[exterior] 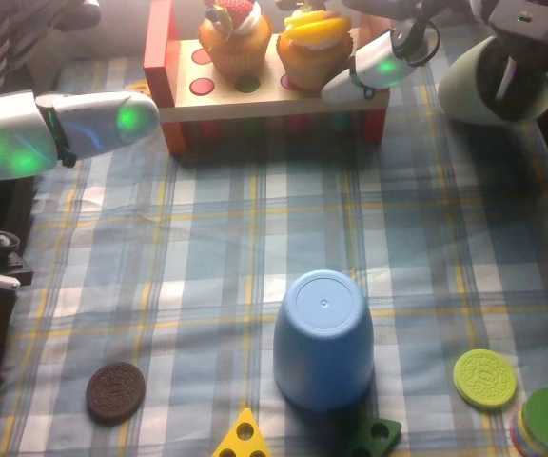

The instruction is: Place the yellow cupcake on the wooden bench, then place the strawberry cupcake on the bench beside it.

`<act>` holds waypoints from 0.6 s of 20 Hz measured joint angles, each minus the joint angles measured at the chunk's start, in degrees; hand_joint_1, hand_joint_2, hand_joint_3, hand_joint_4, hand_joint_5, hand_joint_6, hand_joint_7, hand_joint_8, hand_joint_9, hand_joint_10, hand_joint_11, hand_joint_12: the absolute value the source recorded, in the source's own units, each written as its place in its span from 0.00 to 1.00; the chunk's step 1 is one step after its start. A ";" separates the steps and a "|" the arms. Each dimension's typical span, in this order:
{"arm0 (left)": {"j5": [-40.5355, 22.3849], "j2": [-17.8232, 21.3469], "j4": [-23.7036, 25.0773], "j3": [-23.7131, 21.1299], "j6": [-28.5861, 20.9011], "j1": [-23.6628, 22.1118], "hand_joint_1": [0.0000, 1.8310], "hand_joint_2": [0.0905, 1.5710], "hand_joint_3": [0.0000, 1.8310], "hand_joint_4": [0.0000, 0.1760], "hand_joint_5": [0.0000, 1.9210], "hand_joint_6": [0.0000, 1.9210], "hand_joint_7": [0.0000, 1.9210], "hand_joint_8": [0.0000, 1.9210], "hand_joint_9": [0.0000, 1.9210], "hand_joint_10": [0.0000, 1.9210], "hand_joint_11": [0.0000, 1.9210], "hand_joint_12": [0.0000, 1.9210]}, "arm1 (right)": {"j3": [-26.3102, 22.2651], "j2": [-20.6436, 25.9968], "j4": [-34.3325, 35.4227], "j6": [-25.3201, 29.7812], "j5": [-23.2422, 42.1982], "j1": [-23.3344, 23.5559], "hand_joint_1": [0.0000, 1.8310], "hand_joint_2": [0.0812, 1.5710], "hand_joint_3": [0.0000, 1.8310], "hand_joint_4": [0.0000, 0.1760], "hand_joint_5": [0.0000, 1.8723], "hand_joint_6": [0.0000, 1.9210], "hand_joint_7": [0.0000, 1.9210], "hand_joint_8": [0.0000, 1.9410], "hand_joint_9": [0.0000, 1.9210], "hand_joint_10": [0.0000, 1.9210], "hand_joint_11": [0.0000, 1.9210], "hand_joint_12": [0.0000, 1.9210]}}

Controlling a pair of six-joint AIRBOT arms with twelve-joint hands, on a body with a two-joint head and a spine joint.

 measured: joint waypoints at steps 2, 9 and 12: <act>-0.02 0.00 0.04 0.00 -0.07 0.00 0.45 0.51 0.00 0.80 0.04 0.00 0.06 0.00 0.03 0.00 0.00 0.23 | -0.04 0.00 -0.90 0.02 -0.13 0.00 0.40 0.53 0.00 0.43 0.07 0.00 0.14 0.00 0.13 0.00 0.00 0.42; -0.02 -0.02 -0.17 0.24 -0.11 0.00 0.43 0.49 0.00 0.86 0.03 0.00 0.05 0.00 0.02 0.00 0.00 0.20 | -4.61 5.49 -1.49 -0.37 4.42 3.98 0.38 0.52 0.00 0.74 0.02 0.00 0.04 0.00 0.02 0.01 0.00 0.14; -0.39 -0.26 0.00 0.22 -0.11 0.09 0.42 0.49 0.00 0.78 0.03 0.00 0.05 0.00 0.02 0.00 0.00 0.18 | -7.45 8.57 0.72 -0.39 9.35 3.85 0.37 0.52 0.00 0.56 0.03 0.00 0.09 0.01 0.07 0.00 0.00 0.23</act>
